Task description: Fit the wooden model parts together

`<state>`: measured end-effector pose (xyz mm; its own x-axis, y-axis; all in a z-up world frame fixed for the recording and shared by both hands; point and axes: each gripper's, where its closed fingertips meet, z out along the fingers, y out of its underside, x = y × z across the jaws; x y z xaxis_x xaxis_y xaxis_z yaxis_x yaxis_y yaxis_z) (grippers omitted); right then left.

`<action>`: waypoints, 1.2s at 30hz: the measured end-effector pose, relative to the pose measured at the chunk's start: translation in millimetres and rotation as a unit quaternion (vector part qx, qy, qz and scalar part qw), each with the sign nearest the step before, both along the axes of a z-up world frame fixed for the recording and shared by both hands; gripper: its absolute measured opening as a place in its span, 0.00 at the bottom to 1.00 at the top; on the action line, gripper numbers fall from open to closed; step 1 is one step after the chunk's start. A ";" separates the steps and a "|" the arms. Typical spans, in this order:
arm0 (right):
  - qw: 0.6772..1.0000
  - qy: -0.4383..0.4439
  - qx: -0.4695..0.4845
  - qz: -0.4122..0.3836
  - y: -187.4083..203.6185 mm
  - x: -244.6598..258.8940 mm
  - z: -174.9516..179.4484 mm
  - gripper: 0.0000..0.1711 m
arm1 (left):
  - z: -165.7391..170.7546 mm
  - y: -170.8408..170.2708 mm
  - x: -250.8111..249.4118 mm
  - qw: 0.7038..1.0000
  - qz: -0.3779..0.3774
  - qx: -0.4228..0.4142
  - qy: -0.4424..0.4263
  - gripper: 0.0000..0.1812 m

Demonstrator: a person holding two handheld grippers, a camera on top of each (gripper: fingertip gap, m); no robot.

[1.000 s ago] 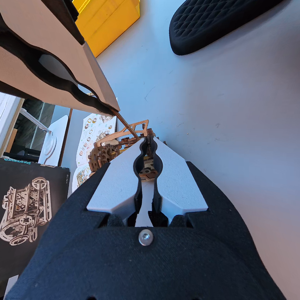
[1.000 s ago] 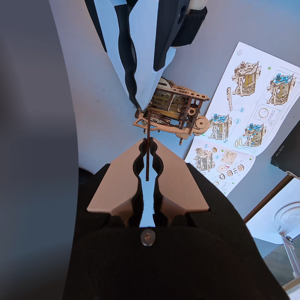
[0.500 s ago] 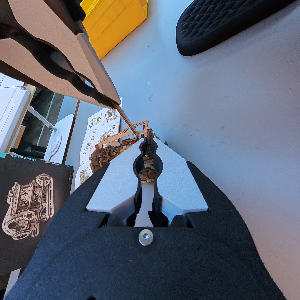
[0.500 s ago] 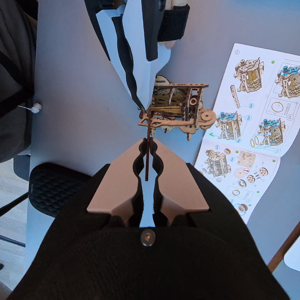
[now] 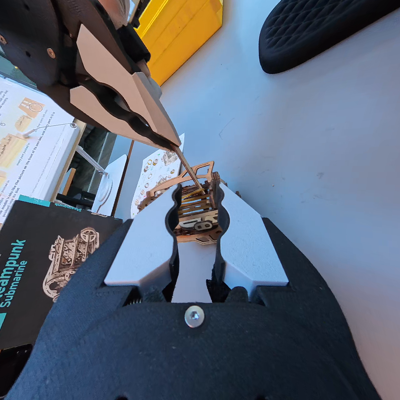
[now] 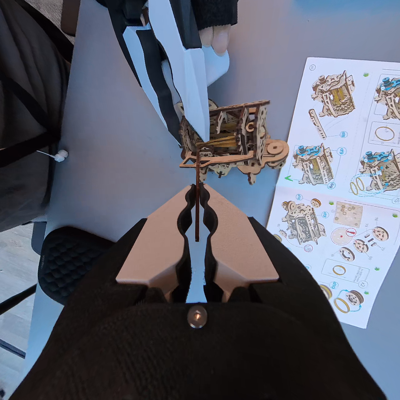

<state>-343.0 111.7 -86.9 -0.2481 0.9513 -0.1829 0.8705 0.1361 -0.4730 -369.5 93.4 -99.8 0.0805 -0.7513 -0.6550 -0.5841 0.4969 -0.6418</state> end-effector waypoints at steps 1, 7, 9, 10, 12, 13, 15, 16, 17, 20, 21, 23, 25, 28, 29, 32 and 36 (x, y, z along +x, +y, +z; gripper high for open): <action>1.000 0.007 -0.004 0.003 -0.5 -0.4 0.0 0.01 | -1.2 -2.1 0.1 1.000 -0.004 -0.006 0.005 0.16; 0.999 0.034 -0.016 0.008 -1.3 -4.6 0.5 0.01 | -3.1 -5.6 -4.3 0.999 -0.003 0.000 0.041 0.16; 0.999 0.035 -0.012 0.006 0.8 -4.2 -0.7 0.01 | -4.5 -9.2 -4.7 0.999 -0.005 -0.003 0.046 0.18; 0.999 0.034 -0.010 0.005 2.0 -3.5 -1.8 0.01 | -5.6 -10.0 -5.4 0.999 -0.004 -0.002 0.050 0.19; 0.999 0.032 -0.009 0.008 2.3 -1.9 -4.0 0.01 | -7.1 -11.6 -6.7 0.999 -0.005 0.002 0.054 0.19; 0.999 0.035 -0.013 0.012 0.9 -1.9 -4.3 0.01 | -6.6 -12.1 -6.8 0.999 -0.005 0.000 0.051 0.20; 0.999 0.036 -0.012 0.012 1.1 -1.9 -5.2 0.01 | -3.3 -11.9 -6.5 0.999 -0.002 -0.012 0.039 0.19; 0.999 0.036 -0.009 0.014 1.6 -1.8 -5.5 0.01 | 0.2 -11.9 -5.6 0.999 -0.001 -0.022 0.029 0.20; 0.999 0.035 -0.004 0.015 2.4 -1.5 -6.0 0.01 | 4.4 -11.8 -4.5 0.999 0.000 -0.034 0.019 0.19; 0.999 0.038 -0.003 0.022 1.3 -0.7 -5.7 0.01 | 23.0 -8.2 -0.6 0.999 -0.003 -0.049 -0.006 0.16; 0.999 0.038 -0.003 0.025 0.8 -0.1 -5.5 0.01 | 26.5 -5.8 0.5 0.999 -0.005 -0.054 -0.003 0.16; 0.999 0.043 -0.005 0.031 -0.8 0.3 -4.6 0.01 | 25.6 -3.2 2.9 0.997 -0.010 -0.076 0.019 0.16; 0.998 0.050 -0.009 0.031 -1.9 0.1 -2.9 0.01 | 17.2 -4.9 5.3 0.992 -0.020 -0.110 0.052 0.17; 0.998 0.060 -0.019 0.030 -2.6 0.9 -1.7 0.01 | 11.3 -2.5 6.8 0.988 -0.030 -0.129 0.076 0.16; 0.997 0.063 -0.021 0.030 -2.5 1.6 -1.8 0.01 | 10.3 -3.3 7.2 0.986 -0.035 -0.141 0.080 0.15; 0.996 0.074 -0.030 0.030 -3.0 2.7 -2.3 0.01 | 5.9 -10.1 6.3 0.974 -0.049 -0.197 0.098 0.17; 0.995 0.087 -0.037 0.036 -5.0 2.5 -1.6 0.01 | 3.6 -11.5 4.2 0.965 -0.062 -0.229 0.111 0.17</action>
